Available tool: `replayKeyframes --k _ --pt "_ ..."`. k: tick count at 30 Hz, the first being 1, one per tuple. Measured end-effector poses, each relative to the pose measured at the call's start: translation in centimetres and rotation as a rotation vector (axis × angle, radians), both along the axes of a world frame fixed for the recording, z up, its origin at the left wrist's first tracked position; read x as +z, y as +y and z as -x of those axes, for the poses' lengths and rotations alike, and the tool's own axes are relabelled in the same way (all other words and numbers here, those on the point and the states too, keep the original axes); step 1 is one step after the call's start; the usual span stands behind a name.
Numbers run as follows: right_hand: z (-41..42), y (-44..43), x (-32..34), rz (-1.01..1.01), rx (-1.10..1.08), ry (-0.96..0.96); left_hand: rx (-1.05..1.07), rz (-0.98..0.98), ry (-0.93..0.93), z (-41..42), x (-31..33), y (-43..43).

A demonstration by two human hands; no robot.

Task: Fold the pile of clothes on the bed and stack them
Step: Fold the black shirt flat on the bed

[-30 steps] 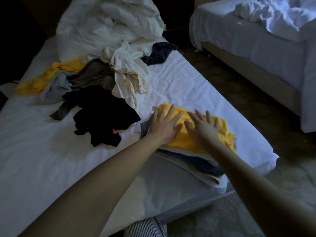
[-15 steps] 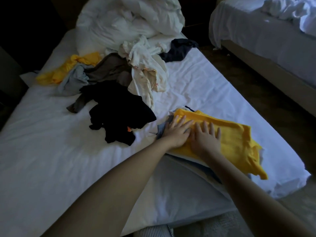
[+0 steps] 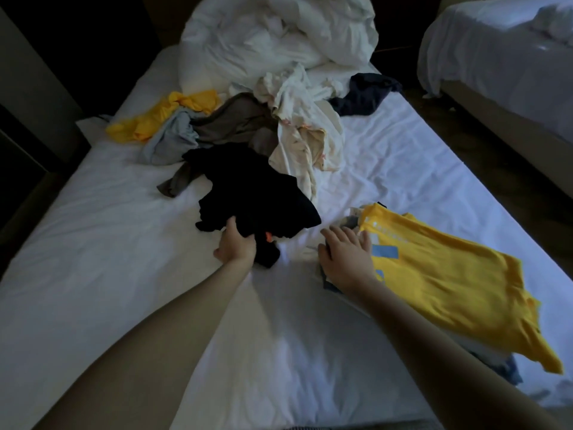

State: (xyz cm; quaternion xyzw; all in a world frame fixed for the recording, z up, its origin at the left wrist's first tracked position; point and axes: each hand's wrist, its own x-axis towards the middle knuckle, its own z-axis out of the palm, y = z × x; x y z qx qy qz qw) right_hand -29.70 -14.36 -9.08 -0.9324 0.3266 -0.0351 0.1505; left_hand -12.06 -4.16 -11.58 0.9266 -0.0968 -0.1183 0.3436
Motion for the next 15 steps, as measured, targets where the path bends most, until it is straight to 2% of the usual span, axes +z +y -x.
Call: replayKeyframes --k 5,8,11,15 --pt "-0.7 1.5 0.3 -0.008 0.056 0.001 -0.059 0.356 0.22 -1.2 3.5 2.1" --pt "-2.2 3.7 0.7 -0.165 0.09 -0.115 -0.156 0.463 0.341 -1.2 7.1 3.7" --pt "-3.1 7.0 1.7 -0.461 0.075 -0.301 -0.35 0.322 0.414 -1.2 10.1 5.4" --pt "-4.0 10.3 2.6 -0.586 0.144 -0.362 -0.497 0.095 0.61 -0.1 12.8 8.5"
